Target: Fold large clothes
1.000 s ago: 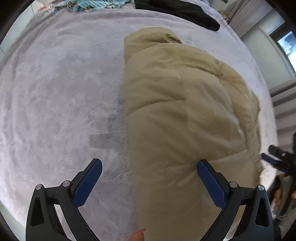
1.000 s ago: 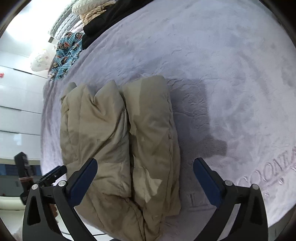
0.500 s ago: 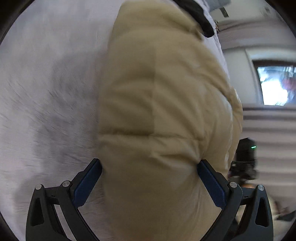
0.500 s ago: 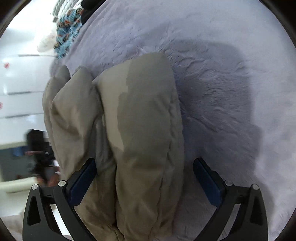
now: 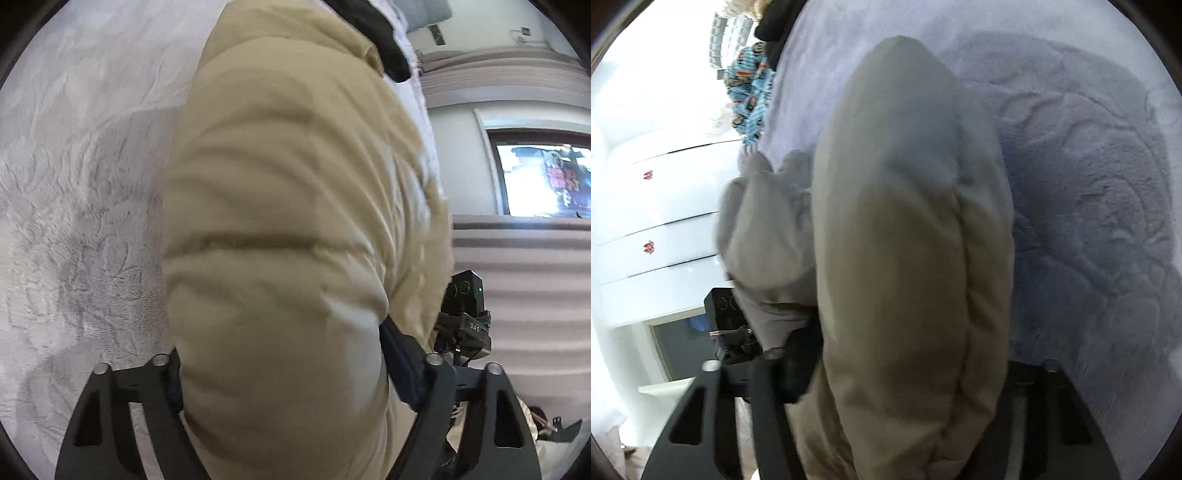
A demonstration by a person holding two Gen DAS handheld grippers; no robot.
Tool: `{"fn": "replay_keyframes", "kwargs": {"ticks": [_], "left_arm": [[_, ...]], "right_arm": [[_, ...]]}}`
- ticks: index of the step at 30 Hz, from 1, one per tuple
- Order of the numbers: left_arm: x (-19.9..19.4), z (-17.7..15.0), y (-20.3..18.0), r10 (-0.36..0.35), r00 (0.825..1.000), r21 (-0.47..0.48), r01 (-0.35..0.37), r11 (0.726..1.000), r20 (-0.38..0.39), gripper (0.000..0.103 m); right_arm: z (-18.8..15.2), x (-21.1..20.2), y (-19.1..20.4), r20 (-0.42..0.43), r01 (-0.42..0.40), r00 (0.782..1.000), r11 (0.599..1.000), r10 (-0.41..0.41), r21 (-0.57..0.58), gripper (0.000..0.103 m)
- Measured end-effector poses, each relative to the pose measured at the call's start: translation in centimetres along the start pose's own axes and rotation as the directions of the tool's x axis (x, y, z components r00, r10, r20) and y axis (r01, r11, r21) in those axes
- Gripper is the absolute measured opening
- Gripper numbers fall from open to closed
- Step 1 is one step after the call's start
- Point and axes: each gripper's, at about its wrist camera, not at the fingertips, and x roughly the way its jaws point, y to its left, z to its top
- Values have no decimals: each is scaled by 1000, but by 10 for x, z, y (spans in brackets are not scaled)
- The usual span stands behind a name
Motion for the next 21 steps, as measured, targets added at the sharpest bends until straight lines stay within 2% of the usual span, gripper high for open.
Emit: {"fn": "replay_keyframes", "kwargs": {"ticks": [6, 12, 16, 21], "left_arm": [[-44, 18, -8, -16, 999, 85, 13, 996, 39, 80], [-111, 60, 15, -2, 997, 148, -9, 989, 72, 80], [-166, 84, 52, 45, 993, 149, -61, 987, 109, 80], [-214, 111, 111, 99, 982, 103, -116, 988, 160, 80]], "right_arm": [[-8, 6, 45, 43, -13, 999, 999, 15, -53, 51], [-14, 43, 102, 120, -38, 992, 996, 48, -82, 51], [-11, 93, 138, 120, -60, 990, 993, 71, -99, 51], [17, 180, 184, 76, -78, 993, 989, 87, -124, 51]]}}
